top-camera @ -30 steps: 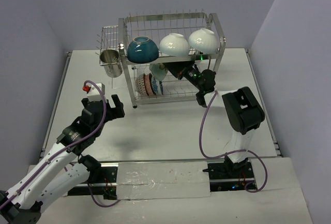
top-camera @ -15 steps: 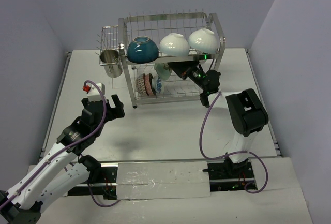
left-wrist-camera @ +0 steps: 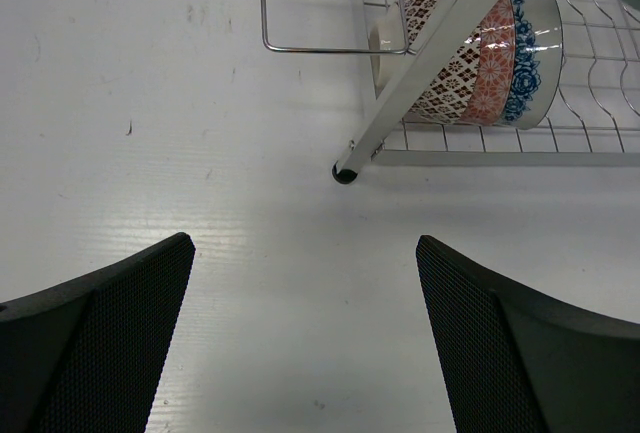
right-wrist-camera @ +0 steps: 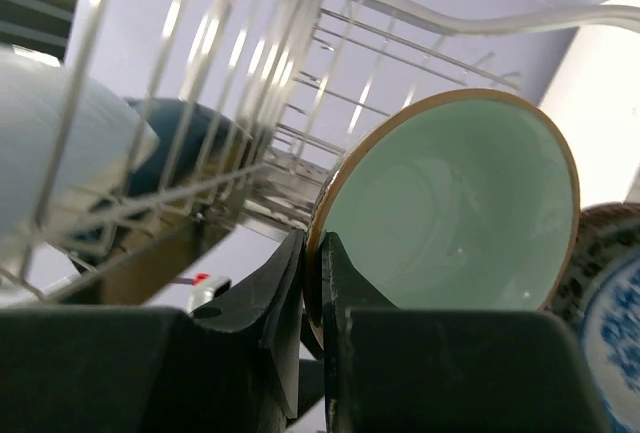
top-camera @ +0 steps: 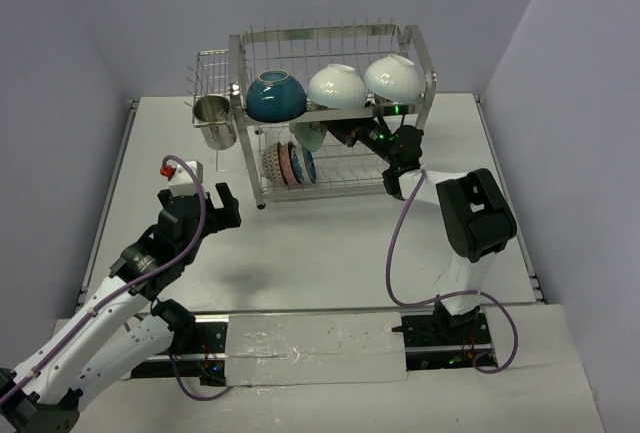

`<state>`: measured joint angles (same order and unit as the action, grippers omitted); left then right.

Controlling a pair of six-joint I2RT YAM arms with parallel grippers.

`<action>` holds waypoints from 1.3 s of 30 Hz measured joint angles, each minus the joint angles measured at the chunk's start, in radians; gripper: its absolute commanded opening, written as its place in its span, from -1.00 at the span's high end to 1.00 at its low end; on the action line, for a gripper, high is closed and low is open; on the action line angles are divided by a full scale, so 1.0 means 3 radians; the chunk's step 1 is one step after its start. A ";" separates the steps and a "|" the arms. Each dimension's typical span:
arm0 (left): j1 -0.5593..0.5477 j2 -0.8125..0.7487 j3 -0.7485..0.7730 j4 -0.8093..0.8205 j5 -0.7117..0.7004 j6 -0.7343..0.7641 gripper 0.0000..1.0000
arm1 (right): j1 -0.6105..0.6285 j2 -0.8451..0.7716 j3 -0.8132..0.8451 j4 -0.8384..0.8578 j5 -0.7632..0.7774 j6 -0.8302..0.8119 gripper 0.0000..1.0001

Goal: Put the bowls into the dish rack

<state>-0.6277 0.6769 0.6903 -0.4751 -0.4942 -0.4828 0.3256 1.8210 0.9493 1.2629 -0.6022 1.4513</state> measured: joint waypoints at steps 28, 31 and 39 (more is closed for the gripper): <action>0.0000 0.0000 0.0000 0.0000 0.0001 0.0000 -0.98 | -0.0181 -0.0025 -0.0530 0.0005 -0.0106 -0.0187 1.00; 0.0000 0.0000 0.0000 0.0000 0.0000 0.0000 -0.98 | -0.0181 0.0067 -0.0571 0.0001 -0.0103 -0.0195 1.00; 0.0000 0.0000 0.0000 0.0000 0.0001 0.0000 -0.98 | -0.0184 0.0347 -0.0558 0.0003 -0.0093 -0.0144 1.00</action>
<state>-0.6277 0.6769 0.6903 -0.4751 -0.4938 -0.4828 0.2703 1.9251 0.7818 1.2636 -0.6300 1.4082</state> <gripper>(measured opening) 0.991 0.152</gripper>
